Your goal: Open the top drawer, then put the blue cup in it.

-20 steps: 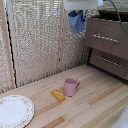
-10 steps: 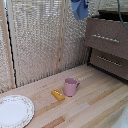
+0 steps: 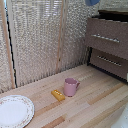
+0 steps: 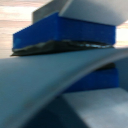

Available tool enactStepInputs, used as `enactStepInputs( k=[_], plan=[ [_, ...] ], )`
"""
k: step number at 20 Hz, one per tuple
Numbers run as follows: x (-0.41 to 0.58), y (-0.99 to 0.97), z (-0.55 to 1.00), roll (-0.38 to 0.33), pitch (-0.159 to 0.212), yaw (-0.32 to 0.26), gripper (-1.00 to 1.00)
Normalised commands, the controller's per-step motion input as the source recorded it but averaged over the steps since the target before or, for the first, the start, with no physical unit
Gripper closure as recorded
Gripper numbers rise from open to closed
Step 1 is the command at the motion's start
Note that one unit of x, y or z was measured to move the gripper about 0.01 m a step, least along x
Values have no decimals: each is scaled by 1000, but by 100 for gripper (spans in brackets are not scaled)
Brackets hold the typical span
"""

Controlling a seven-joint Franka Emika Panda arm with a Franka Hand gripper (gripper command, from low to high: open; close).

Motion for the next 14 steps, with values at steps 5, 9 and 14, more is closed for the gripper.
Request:
enactStepInputs(
  k=[5, 9, 14],
  plan=[
    [-33, -819, 521, 205, 9, 0, 100],
    [-104, -591, -2, 277, 59, -59, 100],
    [-59, -470, -28, 328, 136, -75, 100]
  ],
)
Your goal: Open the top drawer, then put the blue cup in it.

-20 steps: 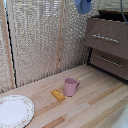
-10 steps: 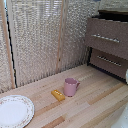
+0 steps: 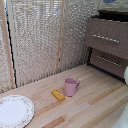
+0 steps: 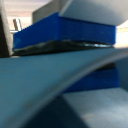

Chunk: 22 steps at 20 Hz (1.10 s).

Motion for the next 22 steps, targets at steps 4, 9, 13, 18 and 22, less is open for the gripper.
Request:
enactStepInputs(
  k=[4, 9, 13, 18, 22],
  plan=[
    [11, -534, 146, 318, 80, -32, 100],
    [46, -700, 63, 205, 40, 4, 100],
    [64, -363, 13, 76, -9, 8, 100],
    [15, 35, 398, 87, 19, 0, -100],
    [114, 292, 709, 147, 8, 0, -100]
  ],
)
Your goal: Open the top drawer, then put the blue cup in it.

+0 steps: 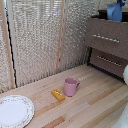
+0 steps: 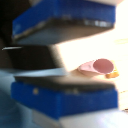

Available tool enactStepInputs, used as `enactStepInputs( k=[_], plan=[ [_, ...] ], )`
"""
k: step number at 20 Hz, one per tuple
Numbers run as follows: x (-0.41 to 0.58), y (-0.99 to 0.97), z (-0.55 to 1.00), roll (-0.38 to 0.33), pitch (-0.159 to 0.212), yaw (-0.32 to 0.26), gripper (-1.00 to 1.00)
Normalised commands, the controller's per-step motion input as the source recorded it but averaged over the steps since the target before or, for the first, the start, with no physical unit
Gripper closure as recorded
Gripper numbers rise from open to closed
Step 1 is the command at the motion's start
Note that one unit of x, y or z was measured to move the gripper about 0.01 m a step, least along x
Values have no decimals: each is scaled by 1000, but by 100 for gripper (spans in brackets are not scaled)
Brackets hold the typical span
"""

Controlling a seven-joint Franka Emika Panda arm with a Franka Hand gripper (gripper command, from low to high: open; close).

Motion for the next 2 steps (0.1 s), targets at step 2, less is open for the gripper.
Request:
enactStepInputs(
  k=[2],
  plan=[
    [123, 381, 709, 61, 3, 0, -100]
  ],
)
